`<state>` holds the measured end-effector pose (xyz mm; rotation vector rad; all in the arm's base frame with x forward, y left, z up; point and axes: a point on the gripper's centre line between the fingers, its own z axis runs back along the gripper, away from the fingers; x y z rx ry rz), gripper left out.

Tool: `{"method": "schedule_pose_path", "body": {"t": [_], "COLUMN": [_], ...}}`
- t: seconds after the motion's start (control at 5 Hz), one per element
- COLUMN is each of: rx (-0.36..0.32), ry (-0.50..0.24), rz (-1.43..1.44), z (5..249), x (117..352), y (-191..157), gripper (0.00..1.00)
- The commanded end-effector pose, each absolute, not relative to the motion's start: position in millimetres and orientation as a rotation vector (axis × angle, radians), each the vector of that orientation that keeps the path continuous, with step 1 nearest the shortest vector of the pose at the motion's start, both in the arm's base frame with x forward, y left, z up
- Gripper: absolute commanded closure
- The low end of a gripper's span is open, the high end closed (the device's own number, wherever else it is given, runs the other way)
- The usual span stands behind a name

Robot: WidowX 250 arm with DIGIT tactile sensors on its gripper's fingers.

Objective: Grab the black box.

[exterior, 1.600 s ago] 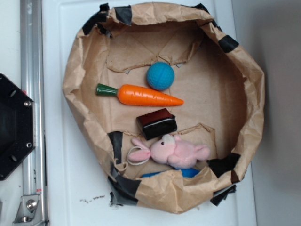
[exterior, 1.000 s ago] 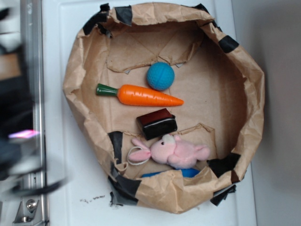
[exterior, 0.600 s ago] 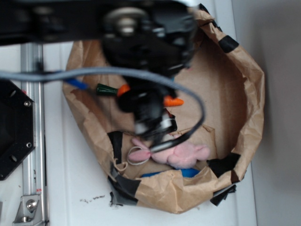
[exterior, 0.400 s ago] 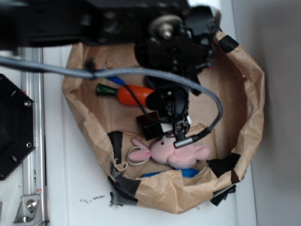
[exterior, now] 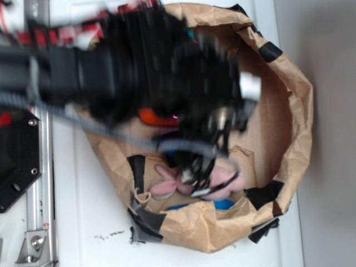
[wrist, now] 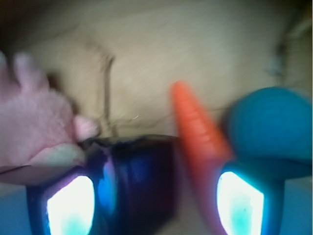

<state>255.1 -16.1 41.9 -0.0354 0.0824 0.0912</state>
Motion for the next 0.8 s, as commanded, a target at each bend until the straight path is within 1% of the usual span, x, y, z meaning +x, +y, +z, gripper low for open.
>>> {"method": "schedule_pose_path", "body": {"t": [0.0,0.2,0.4,0.6], "rx": [-0.082,-0.046,-0.055,-0.050], "ry": [0.115,0.093,0.080,0.038], "rz": [-0.013,-0.030,-0.008,-0.008], "z": [14,18,18,32], "x": [245,238,238,233], "y": [-43,-46,-35,-23], "gripper": [0.00,1.00,1.00,1.00]}}
